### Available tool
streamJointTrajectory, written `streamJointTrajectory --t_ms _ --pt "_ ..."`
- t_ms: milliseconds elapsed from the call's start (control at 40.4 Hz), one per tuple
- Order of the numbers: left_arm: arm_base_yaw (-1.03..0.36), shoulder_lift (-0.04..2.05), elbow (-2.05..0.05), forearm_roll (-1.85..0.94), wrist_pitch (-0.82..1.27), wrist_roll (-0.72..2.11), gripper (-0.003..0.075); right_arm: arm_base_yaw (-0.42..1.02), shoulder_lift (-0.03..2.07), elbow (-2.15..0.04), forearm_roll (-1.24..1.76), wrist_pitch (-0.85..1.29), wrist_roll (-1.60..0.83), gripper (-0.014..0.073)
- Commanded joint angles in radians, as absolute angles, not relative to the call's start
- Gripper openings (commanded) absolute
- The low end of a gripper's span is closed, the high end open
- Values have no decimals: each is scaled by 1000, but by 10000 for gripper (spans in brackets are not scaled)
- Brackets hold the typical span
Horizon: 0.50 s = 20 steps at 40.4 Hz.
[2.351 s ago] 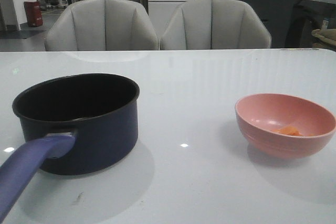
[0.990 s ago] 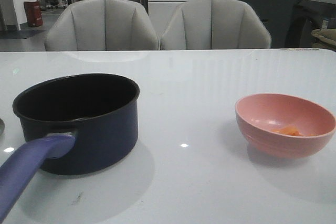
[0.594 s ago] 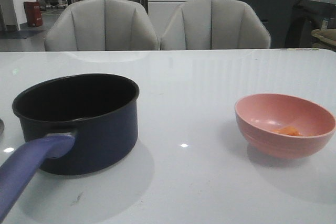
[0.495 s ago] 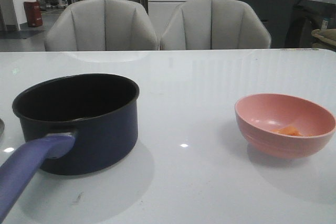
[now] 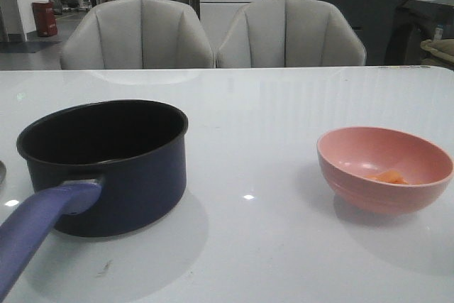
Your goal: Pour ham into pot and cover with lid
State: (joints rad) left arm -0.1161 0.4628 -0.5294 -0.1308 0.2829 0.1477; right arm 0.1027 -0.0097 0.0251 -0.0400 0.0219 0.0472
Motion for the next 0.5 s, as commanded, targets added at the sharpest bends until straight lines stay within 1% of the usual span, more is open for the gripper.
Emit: streamJointTrajectory --t_ms 0,124,223,297,470 --pt "-125 389 -469 -188 148 147 607 97 -28 36 -51 -65 45 149" --pt "-125 272 -355 -203 78 147 607 97 -28 36 -51 -65 45 149" --pt "-125 194 -289 -203 67 147 607 97 -28 36 -51 -65 45 149" --pt "-127 165 -255 -203 52 147 607 97 -28 36 -51 -72 45 149" --pt "-157 157 -249 -203 54 147 607 101 -26 23 -18 -137 74 149"
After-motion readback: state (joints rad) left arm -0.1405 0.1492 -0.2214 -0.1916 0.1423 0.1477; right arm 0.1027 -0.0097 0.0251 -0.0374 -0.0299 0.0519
